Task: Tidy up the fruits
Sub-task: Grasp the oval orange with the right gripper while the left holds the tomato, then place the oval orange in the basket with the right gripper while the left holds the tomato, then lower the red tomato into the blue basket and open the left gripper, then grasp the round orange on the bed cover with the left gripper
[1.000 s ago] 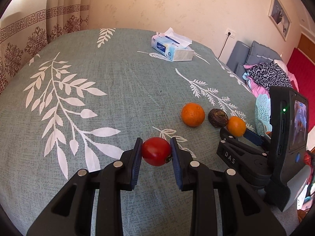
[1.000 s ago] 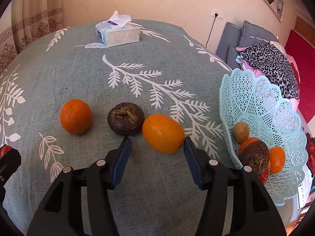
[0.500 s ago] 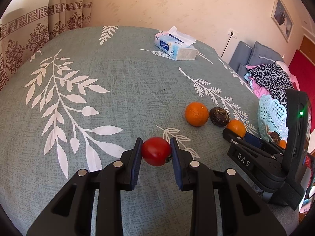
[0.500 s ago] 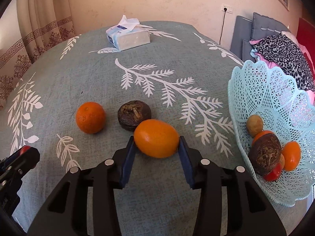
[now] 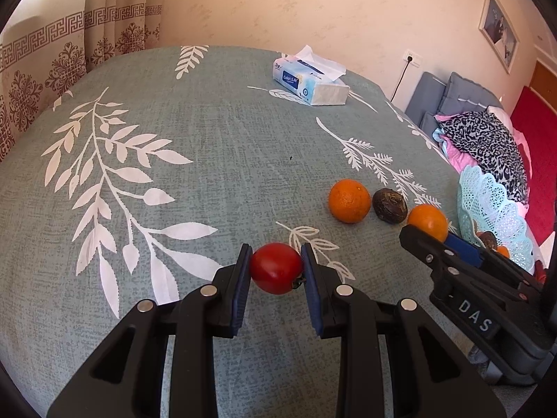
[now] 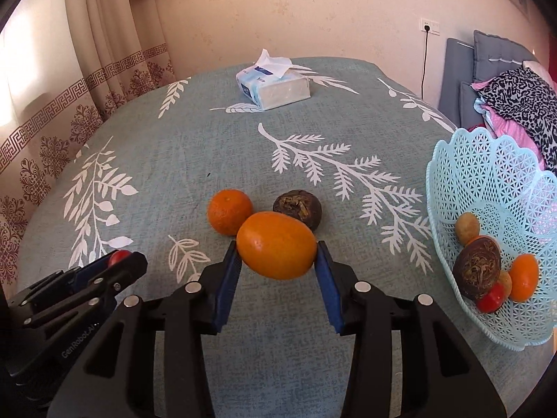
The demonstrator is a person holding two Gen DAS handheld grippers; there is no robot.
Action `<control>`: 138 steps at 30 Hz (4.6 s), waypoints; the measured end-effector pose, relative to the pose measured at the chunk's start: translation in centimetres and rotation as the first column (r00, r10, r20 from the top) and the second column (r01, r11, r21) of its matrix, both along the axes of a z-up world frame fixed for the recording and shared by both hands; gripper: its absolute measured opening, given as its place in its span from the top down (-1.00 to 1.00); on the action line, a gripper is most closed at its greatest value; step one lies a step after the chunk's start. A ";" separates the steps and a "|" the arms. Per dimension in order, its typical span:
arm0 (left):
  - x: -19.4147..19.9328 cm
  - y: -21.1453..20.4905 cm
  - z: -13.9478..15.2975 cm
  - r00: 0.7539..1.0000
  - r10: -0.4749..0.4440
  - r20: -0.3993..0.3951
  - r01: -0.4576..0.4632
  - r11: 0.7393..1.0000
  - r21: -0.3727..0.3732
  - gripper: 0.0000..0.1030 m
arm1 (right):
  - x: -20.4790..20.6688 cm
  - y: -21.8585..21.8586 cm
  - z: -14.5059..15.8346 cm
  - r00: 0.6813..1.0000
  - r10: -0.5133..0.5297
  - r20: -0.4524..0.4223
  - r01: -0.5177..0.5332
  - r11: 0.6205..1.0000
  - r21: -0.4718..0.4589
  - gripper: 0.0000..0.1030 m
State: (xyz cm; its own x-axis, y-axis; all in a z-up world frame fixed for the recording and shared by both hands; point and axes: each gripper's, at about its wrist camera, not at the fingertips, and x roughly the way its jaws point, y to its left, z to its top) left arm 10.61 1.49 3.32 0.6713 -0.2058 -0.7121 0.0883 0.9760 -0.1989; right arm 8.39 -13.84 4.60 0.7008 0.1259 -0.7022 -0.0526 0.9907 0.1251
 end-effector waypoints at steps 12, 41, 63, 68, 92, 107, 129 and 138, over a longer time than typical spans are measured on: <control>-0.4 -1.0 0.0 0.999 -0.005 0.039 0.004 0.999 0.047 0.44 | -2.9 -5.1 2.8 0.993 -0.088 0.084 0.087 0.996 0.007 0.14; -2.1 -9.9 3.7 0.985 -0.145 0.090 0.131 0.980 0.149 0.44 | -9.1 -19.5 2.7 0.933 -0.337 0.124 0.328 0.941 0.085 0.00; -0.5 -19.7 5.4 0.920 -0.377 0.111 0.364 0.924 0.120 0.44 | -10.6 -20.2 3.1 0.920 -0.340 0.198 0.328 0.940 0.091 -0.01; 0.4 -21.6 5.3 0.898 -0.434 0.077 0.428 0.900 0.082 0.44 | -10.6 -20.6 2.9 0.916 -0.350 0.197 0.338 0.937 0.092 -0.01; 2.2 -21.3 6.0 0.896 -0.426 0.126 0.421 0.905 0.061 -0.31 | -10.4 -21.2 2.3 0.907 -0.374 0.191 0.363 0.927 0.095 -0.12; 3.3 -13.5 4.6 0.955 -0.274 0.109 0.266 0.960 0.082 -0.32 | -10.0 -18.9 2.9 0.927 -0.315 0.204 0.306 0.949 0.074 -0.12; 7.7 -7.6 -1.0 0.993 -0.111 -0.045 0.116 0.985 0.126 -0.19 | -8.1 -12.7 3.3 0.969 -0.145 0.201 0.140 0.989 0.035 -0.22; 7.8 -7.9 -1.6 0.986 -0.159 -0.048 0.163 0.981 0.105 0.24 | -6.5 -9.5 3.4 0.982 -0.052 0.184 0.047 0.998 0.032 -0.22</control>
